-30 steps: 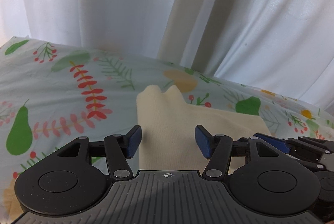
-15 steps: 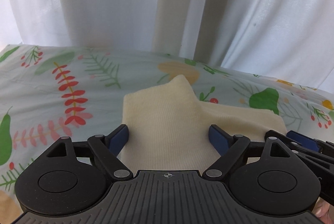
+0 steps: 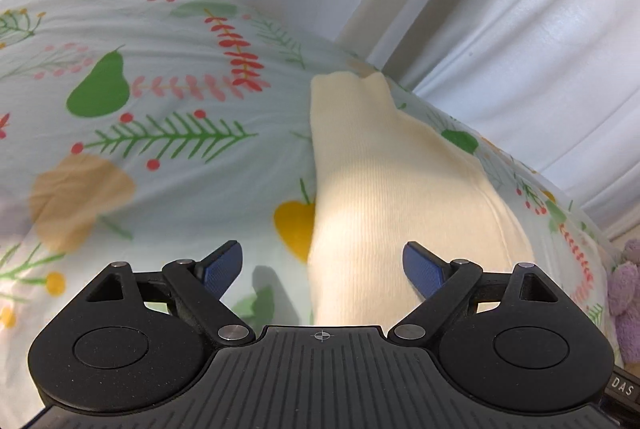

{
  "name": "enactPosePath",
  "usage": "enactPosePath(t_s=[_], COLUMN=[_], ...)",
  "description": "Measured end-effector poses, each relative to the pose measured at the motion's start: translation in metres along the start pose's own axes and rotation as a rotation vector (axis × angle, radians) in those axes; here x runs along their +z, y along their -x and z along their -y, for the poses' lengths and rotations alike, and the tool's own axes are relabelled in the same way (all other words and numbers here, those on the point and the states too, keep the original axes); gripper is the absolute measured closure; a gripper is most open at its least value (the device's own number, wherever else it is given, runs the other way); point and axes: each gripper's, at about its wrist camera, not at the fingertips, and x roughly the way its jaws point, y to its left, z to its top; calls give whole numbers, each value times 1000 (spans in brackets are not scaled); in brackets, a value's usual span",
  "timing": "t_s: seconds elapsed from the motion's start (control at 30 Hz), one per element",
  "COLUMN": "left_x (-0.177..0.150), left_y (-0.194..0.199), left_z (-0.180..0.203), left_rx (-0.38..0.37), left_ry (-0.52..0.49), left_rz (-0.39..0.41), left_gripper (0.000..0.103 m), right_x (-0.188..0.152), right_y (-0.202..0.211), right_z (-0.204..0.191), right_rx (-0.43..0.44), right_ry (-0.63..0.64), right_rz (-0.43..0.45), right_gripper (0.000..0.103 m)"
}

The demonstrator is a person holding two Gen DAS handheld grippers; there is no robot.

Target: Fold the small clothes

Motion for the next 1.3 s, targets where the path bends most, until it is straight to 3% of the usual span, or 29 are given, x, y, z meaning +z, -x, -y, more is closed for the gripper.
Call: enactPosePath(t_s=[0.1,0.17,0.23,0.33,0.43,0.57,0.73,0.8,0.9,1.1,1.17,1.2,1.3], left_x=[-27,-36,-42,-45,-47,-56,-54,-51,-51,-49,-48,-48,-48], left_y=[20,25,24,27,31,25,18,17,19,23,24,25,27], left_z=[0,1,3,7,12,14,14,13,12,6,2,0,-1], left_rx=[23,12,26,20,35,94,196,217,210,171,154,148,157], left_ry=[-64,-102,-118,-106,-133,-194,-204,-182,-167,-104,-70,-64,-64], left_rz=[-27,-38,-63,-62,-57,-66,-11,-5,-9,-6,-8,-8,-18], left_gripper=[11,11,12,13,13,15,17,17,18,18,18,18,18], right_x=[-18,-21,-22,-20,-16,-17,-16,-16,-19,-26,-26,-26,-26], right_y=[7,3,-8,-14,1,1,3,0,-9,-19,-22,-25,-23], right_z=[-3,-9,-15,-22,1,33,29,28,28,25,24,22,2], right_rx=[58,47,26,17,233,261,354,342,277,277,237,184,91], right_ry=[3,41,68,76,-124,-333,-403,-403,-377,-365,-344,-303,-74], right_rz=[-29,-22,-41,-51,-16,-39,-26,-35,-87,-97,-109,-117,-71], right_gripper=[50,55,75,90,91,92,92,92,82,89,90,95,94])
